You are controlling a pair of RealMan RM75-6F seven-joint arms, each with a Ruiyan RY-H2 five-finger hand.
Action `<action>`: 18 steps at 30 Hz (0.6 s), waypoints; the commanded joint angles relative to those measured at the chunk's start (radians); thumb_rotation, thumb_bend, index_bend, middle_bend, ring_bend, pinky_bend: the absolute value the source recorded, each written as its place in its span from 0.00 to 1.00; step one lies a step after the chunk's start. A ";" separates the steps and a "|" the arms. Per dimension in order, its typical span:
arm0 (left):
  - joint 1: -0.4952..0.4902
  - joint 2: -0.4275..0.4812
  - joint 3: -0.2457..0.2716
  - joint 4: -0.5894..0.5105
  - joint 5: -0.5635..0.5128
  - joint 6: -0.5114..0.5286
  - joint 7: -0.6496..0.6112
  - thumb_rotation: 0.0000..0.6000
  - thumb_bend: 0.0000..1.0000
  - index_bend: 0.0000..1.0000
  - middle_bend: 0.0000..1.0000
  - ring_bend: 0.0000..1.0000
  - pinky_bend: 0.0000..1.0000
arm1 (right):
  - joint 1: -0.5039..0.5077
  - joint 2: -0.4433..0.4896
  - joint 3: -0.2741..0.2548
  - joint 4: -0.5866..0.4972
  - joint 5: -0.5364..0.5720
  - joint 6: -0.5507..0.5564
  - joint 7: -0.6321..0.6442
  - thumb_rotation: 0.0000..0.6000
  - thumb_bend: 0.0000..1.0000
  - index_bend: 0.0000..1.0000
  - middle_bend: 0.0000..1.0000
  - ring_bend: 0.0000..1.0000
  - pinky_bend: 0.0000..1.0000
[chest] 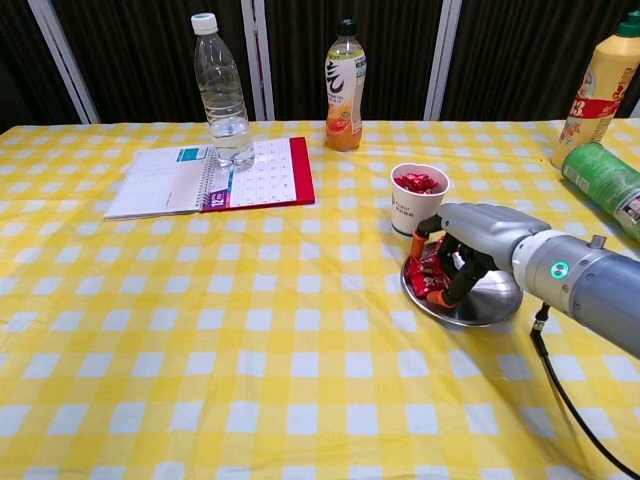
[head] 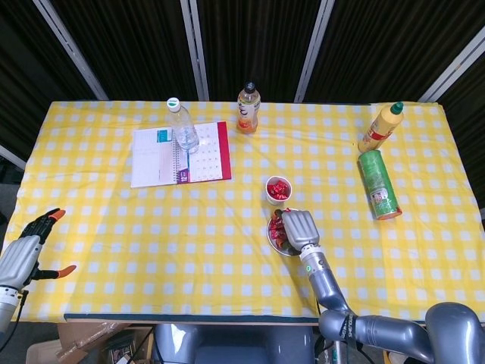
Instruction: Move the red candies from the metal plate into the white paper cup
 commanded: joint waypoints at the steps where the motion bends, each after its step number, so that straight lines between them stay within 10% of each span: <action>1: 0.000 0.000 0.000 0.001 0.001 -0.001 -0.002 1.00 0.04 0.00 0.00 0.00 0.00 | -0.001 -0.005 0.001 0.010 0.005 -0.007 0.006 1.00 0.32 0.43 0.75 0.90 1.00; 18: 0.000 0.002 0.001 0.002 0.003 -0.001 -0.009 1.00 0.04 0.00 0.00 0.00 0.00 | -0.013 0.000 0.008 0.003 -0.016 -0.002 0.030 1.00 0.45 0.53 0.75 0.90 1.00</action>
